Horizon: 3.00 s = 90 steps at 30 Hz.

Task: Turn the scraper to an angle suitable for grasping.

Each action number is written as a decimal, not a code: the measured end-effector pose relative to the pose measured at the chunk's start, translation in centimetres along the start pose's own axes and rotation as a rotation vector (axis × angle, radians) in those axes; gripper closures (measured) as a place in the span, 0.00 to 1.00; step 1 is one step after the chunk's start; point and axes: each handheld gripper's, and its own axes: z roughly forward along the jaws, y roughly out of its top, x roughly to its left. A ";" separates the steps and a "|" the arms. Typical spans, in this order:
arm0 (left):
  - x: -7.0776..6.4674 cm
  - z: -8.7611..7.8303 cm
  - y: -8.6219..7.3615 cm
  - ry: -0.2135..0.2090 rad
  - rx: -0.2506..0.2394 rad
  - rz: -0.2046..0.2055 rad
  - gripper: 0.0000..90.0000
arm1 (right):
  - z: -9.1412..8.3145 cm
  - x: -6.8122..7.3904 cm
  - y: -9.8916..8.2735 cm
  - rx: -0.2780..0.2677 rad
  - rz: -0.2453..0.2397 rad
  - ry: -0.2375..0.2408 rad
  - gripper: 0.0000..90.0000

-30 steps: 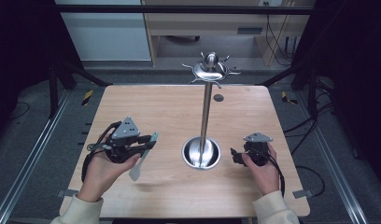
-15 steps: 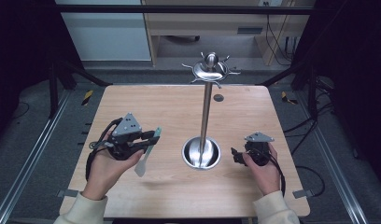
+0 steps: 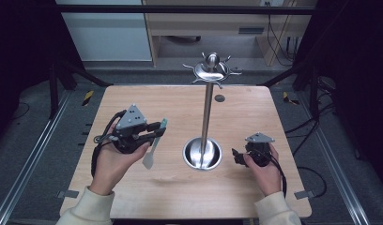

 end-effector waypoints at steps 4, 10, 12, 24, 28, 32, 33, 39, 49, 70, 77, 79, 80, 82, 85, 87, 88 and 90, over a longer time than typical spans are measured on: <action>-0.2 0.1 1.0 0.003 -0.016 0.009 0.82 | 0.0 -0.1 0.0 -0.004 -0.007 -0.004 0.18; -0.6 -0.1 1.7 0.012 -0.042 0.014 0.82 | 0.0 0.0 0.0 -0.002 -0.007 -0.001 0.18; -0.8 -0.2 1.8 0.013 -0.053 0.010 0.82 | 0.0 -0.1 0.0 -0.003 -0.008 -0.001 0.18; -1.2 -0.5 3.1 -0.003 -0.085 0.012 0.82 | 0.0 -0.1 0.0 -0.006 -0.008 -0.002 0.18; -1.3 -0.6 3.3 -0.011 -0.092 0.012 0.82 | -0.1 -0.1 0.0 -0.008 -0.005 -0.004 0.17; -1.3 -0.5 3.6 -0.017 -0.099 0.008 0.82 | -0.1 -0.1 0.0 -0.008 -0.008 -0.008 0.18; -1.4 -0.5 3.7 -0.019 -0.110 0.003 0.82 | -0.1 0.0 0.0 -0.009 -0.008 -0.007 0.18; -1.7 -0.6 4.1 -0.021 -0.121 0.005 0.82 | 0.0 0.0 0.0 0.000 -0.011 -0.004 0.18; -2.0 -1.2 5.0 -0.021 -0.136 0.016 0.82 | 0.2 0.0 -0.1 0.020 0.006 -0.005 0.16; -2.9 -2.4 7.9 -0.017 -0.183 0.050 0.82 | 0.0 -0.2 -0.1 0.009 0.015 -0.005 0.16; -2.9 -2.3 8.3 -0.008 -0.194 0.050 0.82 | -0.1 -0.2 -0.1 0.009 0.012 -0.005 0.16; -3.0 -2.4 8.5 0.007 -0.194 0.063 0.82 | -0.1 -0.2 -0.1 0.010 0.015 -0.005 0.16; -3.1 -2.4 8.6 0.022 -0.189 0.074 0.82 | 0.0 -0.2 -0.1 0.010 0.014 -0.005 0.16; -3.0 -2.4 8.8 0.034 -0.191 0.080 0.82 | 0.0 -0.2 -0.1 0.009 0.018 -0.004 0.16; -3.1 -2.4 9.0 0.025 -0.198 0.078 0.82 | -0.1 -0.2 -0.1 0.008 0.016 -0.005 0.16; -3.3 -2.4 9.1 0.024 -0.197 0.083 0.82 | -0.1 -0.3 -0.1 0.009 0.011 -0.007 0.16; -3.4 -2.4 9.2 0.026 -0.197 0.086 0.82 | -0.1 -0.3 -0.1 0.008 0.011 -0.006 0.16; -3.4 -2.3 9.3 0.029 -0.194 0.092 0.82 | -0.1 -0.3 -0.1 0.008 0.014 -0.005 0.16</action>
